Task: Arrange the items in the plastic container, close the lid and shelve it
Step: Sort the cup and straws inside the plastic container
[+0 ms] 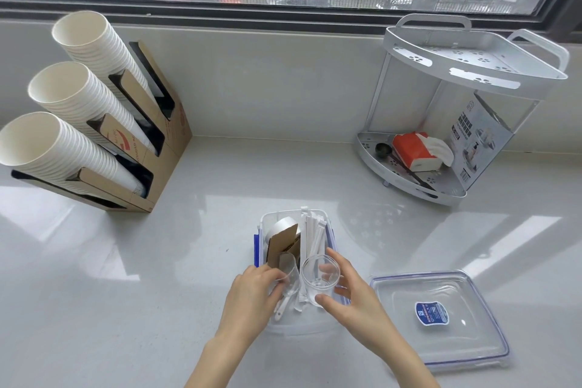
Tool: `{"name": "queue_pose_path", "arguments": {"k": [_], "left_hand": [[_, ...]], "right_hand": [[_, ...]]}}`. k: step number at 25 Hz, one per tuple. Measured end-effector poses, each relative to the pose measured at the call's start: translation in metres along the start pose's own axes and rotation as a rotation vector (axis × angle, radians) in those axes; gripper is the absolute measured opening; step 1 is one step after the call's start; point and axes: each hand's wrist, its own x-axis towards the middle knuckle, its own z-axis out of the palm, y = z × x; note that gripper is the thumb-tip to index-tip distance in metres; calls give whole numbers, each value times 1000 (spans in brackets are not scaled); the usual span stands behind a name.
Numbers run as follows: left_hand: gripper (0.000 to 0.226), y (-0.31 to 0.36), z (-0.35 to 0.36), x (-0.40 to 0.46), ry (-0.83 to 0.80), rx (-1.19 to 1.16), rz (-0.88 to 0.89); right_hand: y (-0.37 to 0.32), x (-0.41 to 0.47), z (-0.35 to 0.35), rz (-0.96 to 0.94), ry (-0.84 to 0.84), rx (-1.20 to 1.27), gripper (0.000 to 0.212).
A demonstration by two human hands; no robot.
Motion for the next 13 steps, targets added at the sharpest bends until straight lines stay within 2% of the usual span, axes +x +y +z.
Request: {"name": "queue_pose_path", "arguments": {"k": [4, 9, 13], "left_hand": [[11, 7, -23, -1, 108, -219, 47], [8, 14, -48, 1, 197, -256, 129], [31, 24, -47, -2, 132, -292, 168]], "right_hand": [[1, 0, 1, -4, -6, -43, 66], [1, 0, 3, -6, -22, -88, 68], [-2, 1, 6, -24, -34, -112, 68]]}}
